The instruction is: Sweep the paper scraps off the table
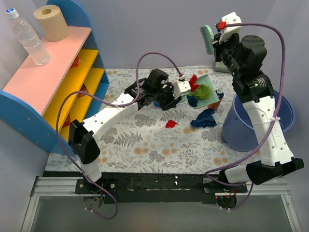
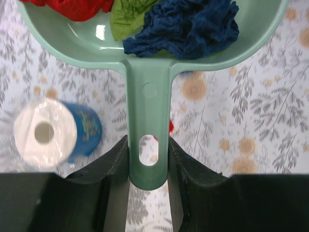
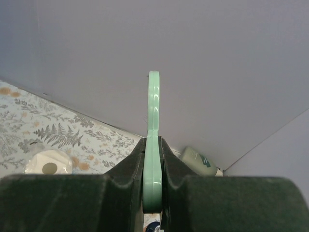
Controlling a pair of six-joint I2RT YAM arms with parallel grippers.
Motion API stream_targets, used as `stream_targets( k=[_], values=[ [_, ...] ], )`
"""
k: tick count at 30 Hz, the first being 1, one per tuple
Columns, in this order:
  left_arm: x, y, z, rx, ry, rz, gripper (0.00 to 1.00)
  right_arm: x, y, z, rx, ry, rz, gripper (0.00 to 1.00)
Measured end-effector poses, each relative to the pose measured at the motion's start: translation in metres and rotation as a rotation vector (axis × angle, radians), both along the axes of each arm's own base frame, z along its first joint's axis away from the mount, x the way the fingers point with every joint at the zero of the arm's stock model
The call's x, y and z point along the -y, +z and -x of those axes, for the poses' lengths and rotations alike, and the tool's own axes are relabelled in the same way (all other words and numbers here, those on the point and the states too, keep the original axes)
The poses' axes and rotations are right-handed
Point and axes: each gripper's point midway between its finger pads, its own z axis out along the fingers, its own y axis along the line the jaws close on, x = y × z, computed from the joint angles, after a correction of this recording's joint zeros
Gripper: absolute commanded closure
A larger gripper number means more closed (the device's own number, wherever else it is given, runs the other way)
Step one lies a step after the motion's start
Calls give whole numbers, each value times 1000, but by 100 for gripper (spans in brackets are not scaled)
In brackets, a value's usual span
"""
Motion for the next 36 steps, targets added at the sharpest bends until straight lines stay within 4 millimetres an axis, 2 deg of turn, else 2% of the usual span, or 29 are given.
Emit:
stream_targets(
  k=[4,9,13,17,24,28,32,36],
  values=[
    [42,16,-4,25,-41,43,100,11,4,-4,13,-30,-9,99],
    [88,25,-5,47,-61,85,100,36,3,-11,9,-96,-20,99],
    [116,28,-3,78,-75,102,100,56,4,-13,6,-145,-48,99],
    [142,40,-2,126,-91,136,100,70,7,-11,7,-173,-85,99],
    [176,63,-15,282,-85,184,100,78,23,5,34,-165,-152,99],
    [197,71,-32,420,-68,198,100,82,25,8,37,-164,-174,99],
    [218,64,-39,583,-86,163,100,85,23,6,30,-168,-184,99],
    [240,55,-32,759,-160,94,100,85,20,9,22,-157,-195,99]
  ],
)
